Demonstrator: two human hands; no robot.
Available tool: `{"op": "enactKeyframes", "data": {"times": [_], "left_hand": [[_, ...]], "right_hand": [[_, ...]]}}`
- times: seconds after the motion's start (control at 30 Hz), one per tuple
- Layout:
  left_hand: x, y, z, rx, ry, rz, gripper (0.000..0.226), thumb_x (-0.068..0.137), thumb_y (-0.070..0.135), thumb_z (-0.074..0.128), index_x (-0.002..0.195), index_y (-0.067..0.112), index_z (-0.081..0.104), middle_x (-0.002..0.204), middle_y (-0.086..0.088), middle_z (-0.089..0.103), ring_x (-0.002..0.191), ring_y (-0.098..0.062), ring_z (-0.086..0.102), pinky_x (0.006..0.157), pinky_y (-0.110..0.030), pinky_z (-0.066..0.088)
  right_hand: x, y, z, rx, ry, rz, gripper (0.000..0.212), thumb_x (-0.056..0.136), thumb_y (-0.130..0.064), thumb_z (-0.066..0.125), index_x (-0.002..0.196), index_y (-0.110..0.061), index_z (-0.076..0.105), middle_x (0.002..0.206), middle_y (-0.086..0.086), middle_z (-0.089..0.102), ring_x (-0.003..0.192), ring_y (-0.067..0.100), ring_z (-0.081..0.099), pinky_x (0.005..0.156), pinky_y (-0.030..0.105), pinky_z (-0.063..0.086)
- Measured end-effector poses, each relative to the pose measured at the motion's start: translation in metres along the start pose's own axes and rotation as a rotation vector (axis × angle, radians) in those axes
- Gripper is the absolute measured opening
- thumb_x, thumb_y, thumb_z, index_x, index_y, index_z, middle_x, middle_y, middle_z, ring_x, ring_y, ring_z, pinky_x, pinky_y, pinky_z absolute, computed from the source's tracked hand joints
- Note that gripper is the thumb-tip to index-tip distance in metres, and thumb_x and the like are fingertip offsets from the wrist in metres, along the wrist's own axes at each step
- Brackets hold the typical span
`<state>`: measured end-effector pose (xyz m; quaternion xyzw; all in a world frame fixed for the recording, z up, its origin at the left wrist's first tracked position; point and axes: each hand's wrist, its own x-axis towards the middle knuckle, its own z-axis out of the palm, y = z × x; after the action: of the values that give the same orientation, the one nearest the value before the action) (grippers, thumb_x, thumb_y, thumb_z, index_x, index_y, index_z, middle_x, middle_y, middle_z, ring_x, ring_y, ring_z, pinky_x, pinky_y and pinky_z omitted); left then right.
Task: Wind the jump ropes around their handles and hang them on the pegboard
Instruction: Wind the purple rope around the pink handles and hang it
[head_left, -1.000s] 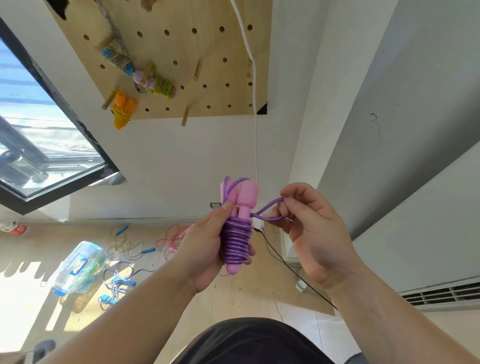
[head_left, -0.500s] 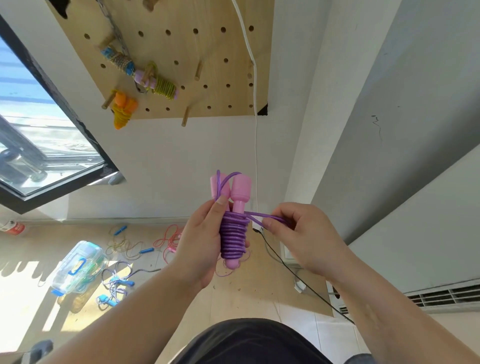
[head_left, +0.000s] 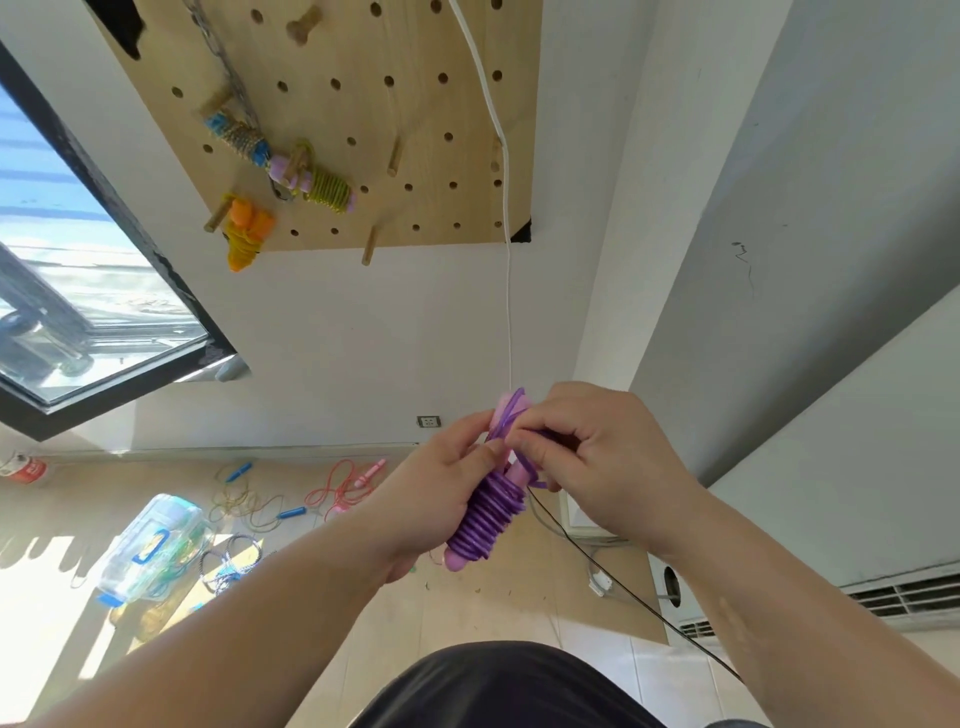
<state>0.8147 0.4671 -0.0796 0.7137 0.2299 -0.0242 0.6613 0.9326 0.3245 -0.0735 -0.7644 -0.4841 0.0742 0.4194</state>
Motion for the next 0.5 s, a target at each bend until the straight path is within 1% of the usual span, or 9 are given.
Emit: {"op": "enactKeyframes", "data": {"times": [0.07,0.13,0.2,0.27,0.3,0.37,0.4,0.43,0.5], "left_hand": [[0.001,0.004,-0.002,0.072,-0.025,0.05,0.031,0.107,0.039,0.047,0.136,0.049,0.052,0.112,0.002,0.073,0.104,-0.02,0.071,0.097,-0.049,0.056],[0.003,0.009,-0.002,0.108,-0.036,0.087,0.035,0.107,0.039,0.047,0.138,0.054,0.046,0.114,0.007,0.072,0.105,-0.015,0.07,0.099,-0.046,0.055],[0.004,0.014,0.0,0.12,-0.045,0.124,0.036,0.108,0.035,0.045,0.138,0.054,0.044,0.114,0.01,0.072,0.106,-0.013,0.069,0.099,-0.042,0.054],[0.004,0.017,0.003,0.087,-0.061,0.137,0.037,0.107,0.029,0.047,0.136,0.052,0.047,0.111,0.005,0.071,0.105,-0.015,0.069,0.099,-0.039,0.054],[0.005,0.017,0.005,0.049,-0.075,0.137,0.039,0.103,0.027,0.052,0.134,0.051,0.05,0.11,0.001,0.071,0.104,-0.016,0.068,0.098,-0.038,0.053],[0.007,0.016,0.007,-0.02,-0.1,0.148,0.051,0.082,0.028,0.061,0.128,0.05,0.055,0.108,0.001,0.07,0.1,-0.014,0.067,0.095,-0.035,0.052],[0.008,0.014,0.009,-0.04,-0.095,0.159,0.055,0.075,0.029,0.064,0.126,0.049,0.056,0.109,0.002,0.07,0.099,-0.013,0.067,0.093,-0.035,0.052],[0.008,0.013,0.011,-0.059,-0.078,0.178,0.057,0.073,0.028,0.068,0.126,0.047,0.056,0.11,0.003,0.07,0.099,-0.014,0.067,0.091,-0.034,0.053],[0.009,0.011,0.014,-0.078,-0.029,0.225,0.056,0.082,0.024,0.078,0.13,0.041,0.055,0.111,0.005,0.072,0.102,-0.014,0.069,0.089,-0.032,0.055]], "right_hand": [[-0.003,-0.002,0.002,-0.256,0.05,-0.078,0.031,0.096,-0.046,0.051,0.078,-0.03,0.071,0.072,-0.01,0.053,0.072,0.01,0.055,0.057,0.038,0.049],[-0.007,-0.006,0.002,-0.461,0.164,-0.179,0.032,0.099,-0.041,0.053,0.078,-0.025,0.07,0.074,-0.008,0.051,0.061,0.013,0.054,0.046,0.035,0.046],[-0.011,-0.005,0.002,-0.555,0.264,-0.236,0.03,0.1,-0.033,0.059,0.077,-0.019,0.07,0.073,-0.003,0.053,0.052,0.022,0.052,0.04,0.035,0.043],[-0.012,-0.002,-0.001,-0.587,0.353,-0.283,0.029,0.1,-0.029,0.062,0.075,-0.016,0.07,0.071,-0.001,0.052,0.051,0.024,0.05,0.041,0.036,0.043],[-0.011,0.0,-0.003,-0.601,0.399,-0.306,0.03,0.1,-0.029,0.064,0.074,-0.016,0.07,0.069,-0.001,0.052,0.054,0.024,0.049,0.044,0.037,0.044],[-0.008,0.004,-0.01,-0.585,0.467,-0.34,0.03,0.098,-0.03,0.068,0.072,-0.015,0.072,0.065,-0.001,0.051,0.063,0.025,0.05,0.055,0.039,0.045],[-0.005,0.006,-0.013,-0.534,0.479,-0.338,0.028,0.096,-0.031,0.07,0.072,-0.016,0.074,0.065,-0.001,0.052,0.067,0.025,0.05,0.06,0.04,0.044],[-0.004,0.007,-0.016,-0.46,0.475,-0.319,0.025,0.094,-0.031,0.071,0.074,-0.017,0.075,0.064,-0.002,0.051,0.068,0.025,0.049,0.064,0.039,0.043],[-0.003,0.005,-0.019,-0.292,0.406,-0.236,0.02,0.092,-0.035,0.071,0.078,-0.022,0.077,0.065,-0.006,0.053,0.07,0.021,0.049,0.068,0.034,0.041]]}}
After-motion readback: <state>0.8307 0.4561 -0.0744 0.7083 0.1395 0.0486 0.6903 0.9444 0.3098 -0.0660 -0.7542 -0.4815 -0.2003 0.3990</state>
